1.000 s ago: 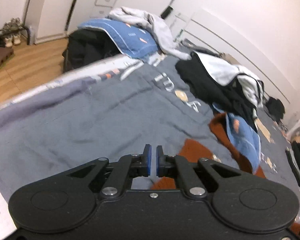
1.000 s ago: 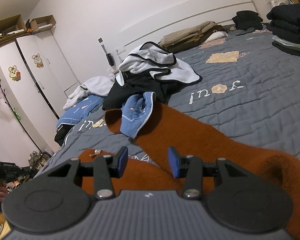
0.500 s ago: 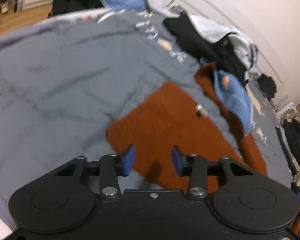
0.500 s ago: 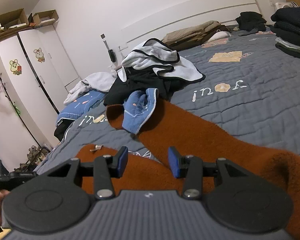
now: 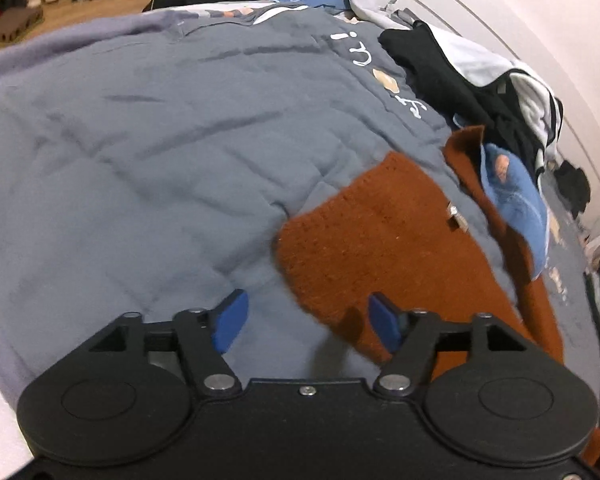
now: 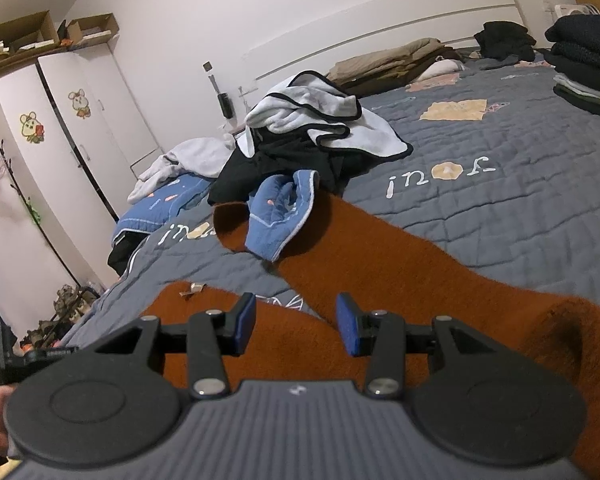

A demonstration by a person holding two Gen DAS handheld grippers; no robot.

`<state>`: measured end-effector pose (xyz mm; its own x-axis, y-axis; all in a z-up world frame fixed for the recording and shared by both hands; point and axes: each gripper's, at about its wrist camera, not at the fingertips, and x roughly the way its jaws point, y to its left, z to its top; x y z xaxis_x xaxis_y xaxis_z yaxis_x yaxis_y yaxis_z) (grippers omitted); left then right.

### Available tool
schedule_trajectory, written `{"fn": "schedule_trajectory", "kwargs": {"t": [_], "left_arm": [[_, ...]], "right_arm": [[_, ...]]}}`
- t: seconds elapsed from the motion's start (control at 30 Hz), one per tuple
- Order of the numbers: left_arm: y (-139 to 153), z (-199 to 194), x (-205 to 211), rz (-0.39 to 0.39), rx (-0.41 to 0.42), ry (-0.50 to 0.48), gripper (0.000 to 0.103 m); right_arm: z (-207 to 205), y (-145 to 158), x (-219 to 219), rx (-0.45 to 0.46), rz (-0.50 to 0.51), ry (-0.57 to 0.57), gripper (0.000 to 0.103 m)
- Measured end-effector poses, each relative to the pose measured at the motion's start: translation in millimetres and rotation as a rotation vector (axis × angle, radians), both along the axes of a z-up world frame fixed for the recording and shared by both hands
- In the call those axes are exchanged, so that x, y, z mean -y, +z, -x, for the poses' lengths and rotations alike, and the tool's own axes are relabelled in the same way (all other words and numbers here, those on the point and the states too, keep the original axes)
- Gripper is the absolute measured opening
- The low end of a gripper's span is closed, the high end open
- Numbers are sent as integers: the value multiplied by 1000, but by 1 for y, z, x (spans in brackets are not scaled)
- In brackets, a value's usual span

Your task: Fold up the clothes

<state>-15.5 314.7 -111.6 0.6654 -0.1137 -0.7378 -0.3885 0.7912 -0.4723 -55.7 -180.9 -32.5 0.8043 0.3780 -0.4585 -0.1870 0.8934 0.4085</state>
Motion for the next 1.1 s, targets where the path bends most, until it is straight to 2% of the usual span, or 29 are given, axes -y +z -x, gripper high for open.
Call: {"fn": "schedule_trajectory", "kwargs": {"t": [0.17, 0.2, 0.23, 0.27, 0.33, 0.37, 0.4, 0.47, 0.5, 0.53, 0.57, 0.6, 0.63, 0.67, 0.7, 0.87, 1.0, 1.1], "left_arm": [[-1, -15, 11, 14, 8, -45, 65], [-1, -18, 13, 14, 8, -56, 56], [-3, -21, 14, 21, 1, -55, 43], [-5, -23, 13, 25, -7, -48, 36], [-9, -26, 13, 40, 2, -44, 13], [-11, -27, 12, 62, 18, -47, 11], [-10, -29, 13, 70, 32, -55, 10], [-7, -33, 19, 40, 61, -81, 11], [-8, -36, 22, 34, 54, -90, 15], [-10, -38, 25, 29, 45, -98, 23], [-12, -41, 27, 25, 36, -106, 25], [-12, -41, 29, 15, 42, -108, 24], [-12, -41, 31, 6, 49, -109, 20], [-12, -42, 33, -4, 57, -109, 11], [-9, -41, 31, -1, 72, -100, 8], [16, -31, 15, -22, 158, -53, 6], [45, -17, -15, -78, 188, -12, 6], [65, -2, -46, -149, 188, 11, 6]], "right_arm": [[2, -2, -3, -3, 11, 9, 43], [2, -2, -4, -5, 12, 10, 43], [2, -3, -4, -8, 13, 10, 43], [2, -4, -4, -10, 14, 11, 43], [1, -5, -4, -14, 18, 13, 43], [1, -5, -5, -15, 20, 13, 43], [1, -5, -4, -17, 19, 13, 43], [0, -6, -4, -21, 18, 12, 44], [0, -6, -4, -22, 18, 11, 44], [0, -7, -4, -22, 19, 12, 44], [0, -7, -4, -22, 20, 13, 44], [0, -7, -4, -22, 22, 15, 44], [0, -7, -5, -22, 24, 16, 44], [0, -7, -4, -22, 24, 17, 44], [0, -7, -4, -22, 24, 17, 44], [-1, -5, 1, -18, 19, 8, 44], [-2, -4, 7, -17, 0, -6, 44], [-4, -3, 6, -14, -9, -9, 44]]}}
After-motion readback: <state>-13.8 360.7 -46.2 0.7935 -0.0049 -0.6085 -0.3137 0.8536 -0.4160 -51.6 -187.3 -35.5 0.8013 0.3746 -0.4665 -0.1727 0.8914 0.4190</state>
